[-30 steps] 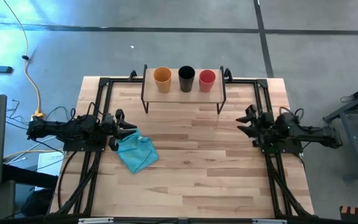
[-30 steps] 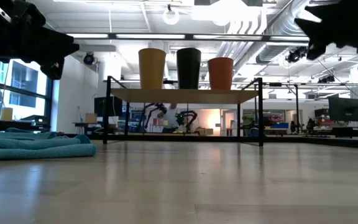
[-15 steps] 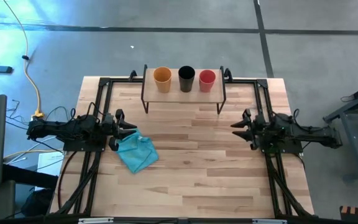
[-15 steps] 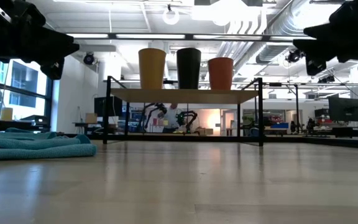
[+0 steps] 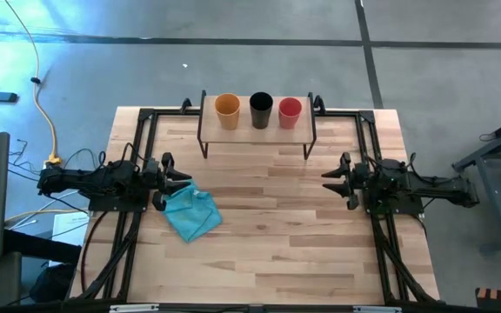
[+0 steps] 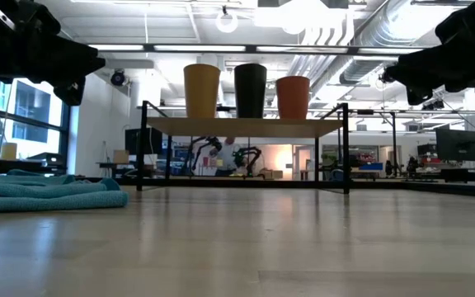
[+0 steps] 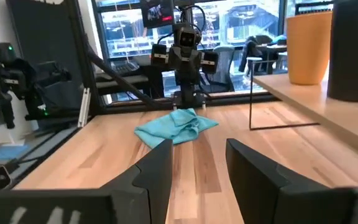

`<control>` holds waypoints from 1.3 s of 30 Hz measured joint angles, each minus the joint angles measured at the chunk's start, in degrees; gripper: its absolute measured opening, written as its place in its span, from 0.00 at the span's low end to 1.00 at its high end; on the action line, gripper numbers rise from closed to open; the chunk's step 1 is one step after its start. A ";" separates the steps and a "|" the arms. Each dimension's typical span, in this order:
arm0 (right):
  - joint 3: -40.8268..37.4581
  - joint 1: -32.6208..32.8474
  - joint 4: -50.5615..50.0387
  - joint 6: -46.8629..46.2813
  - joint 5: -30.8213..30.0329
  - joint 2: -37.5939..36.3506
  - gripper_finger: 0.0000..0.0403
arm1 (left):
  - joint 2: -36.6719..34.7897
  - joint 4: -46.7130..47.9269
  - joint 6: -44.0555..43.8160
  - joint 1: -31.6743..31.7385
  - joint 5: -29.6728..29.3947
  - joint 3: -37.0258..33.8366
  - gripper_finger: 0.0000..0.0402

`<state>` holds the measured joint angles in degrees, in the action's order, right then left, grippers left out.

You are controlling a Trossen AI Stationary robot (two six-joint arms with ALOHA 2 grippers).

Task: Stack small to large cups/mugs on shelf
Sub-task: Return to Home Position

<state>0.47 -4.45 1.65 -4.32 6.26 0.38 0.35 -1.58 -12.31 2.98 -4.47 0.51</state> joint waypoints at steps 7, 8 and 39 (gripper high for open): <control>0.00 0.00 0.00 4.54 0.01 0.00 0.35 | 0.00 0.00 0.01 0.00 0.00 0.00 0.22; 0.00 0.00 0.00 4.67 0.01 0.01 0.35 | -0.01 0.00 0.00 -0.01 0.00 0.00 0.22; 0.00 -0.02 -0.42 4.35 -2.58 0.02 0.35 | 0.00 -0.01 0.02 0.00 0.00 0.00 0.22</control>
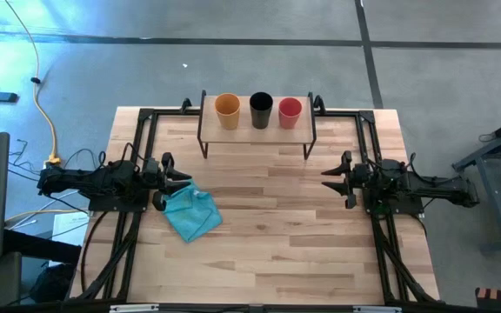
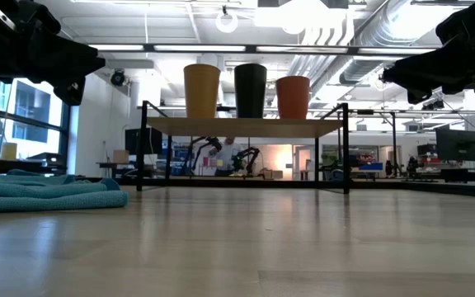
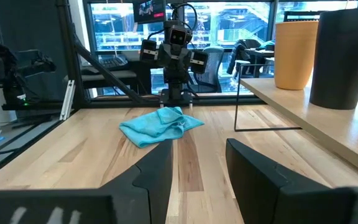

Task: Stack small to large cups/mugs on shelf
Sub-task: Return to Home Position

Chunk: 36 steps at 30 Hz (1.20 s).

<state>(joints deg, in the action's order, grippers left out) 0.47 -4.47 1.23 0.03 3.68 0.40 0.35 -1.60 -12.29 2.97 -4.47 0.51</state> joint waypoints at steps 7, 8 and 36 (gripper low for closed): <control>0.00 0.00 0.00 0.00 0.02 0.00 0.35 | -0.01 -0.01 -0.02 0.01 0.00 0.00 0.22; 0.00 0.01 0.00 0.00 0.02 0.00 0.35 | -0.01 0.01 -0.02 0.01 0.00 0.00 0.22; 0.00 0.02 0.00 -0.02 0.22 0.00 0.35 | 0.01 0.03 8.10 0.01 0.00 0.00 0.22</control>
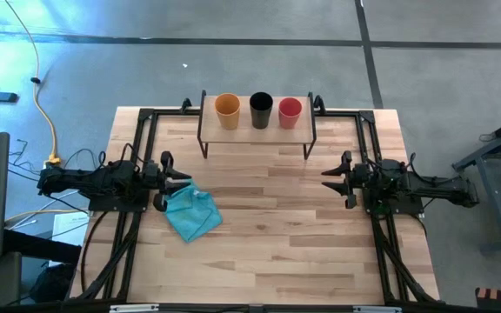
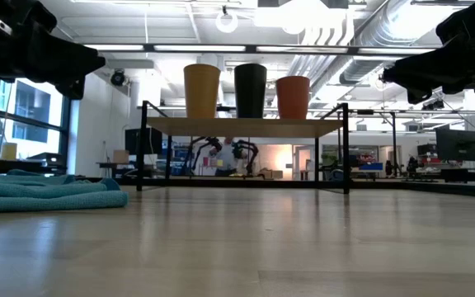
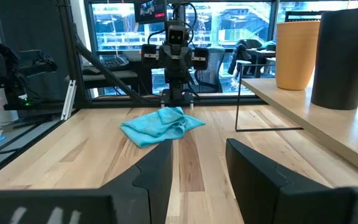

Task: Stack small to large cups/mugs on shelf
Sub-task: Return to Home Position

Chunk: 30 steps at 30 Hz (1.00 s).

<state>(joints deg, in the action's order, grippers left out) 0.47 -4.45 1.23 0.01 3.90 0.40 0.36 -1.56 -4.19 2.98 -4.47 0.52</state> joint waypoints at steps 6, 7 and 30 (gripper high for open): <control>0.00 0.00 0.00 0.02 0.00 0.02 0.35 | 0.00 -0.01 2.47 0.00 -0.01 0.00 0.22; 0.00 -0.02 0.00 0.02 0.00 0.02 0.35 | -0.01 -0.01 2.98 0.00 -0.02 0.00 0.22; 0.00 0.00 -0.02 0.00 -0.28 0.02 0.35 | 0.00 -0.02 3.92 0.00 -0.02 0.00 0.22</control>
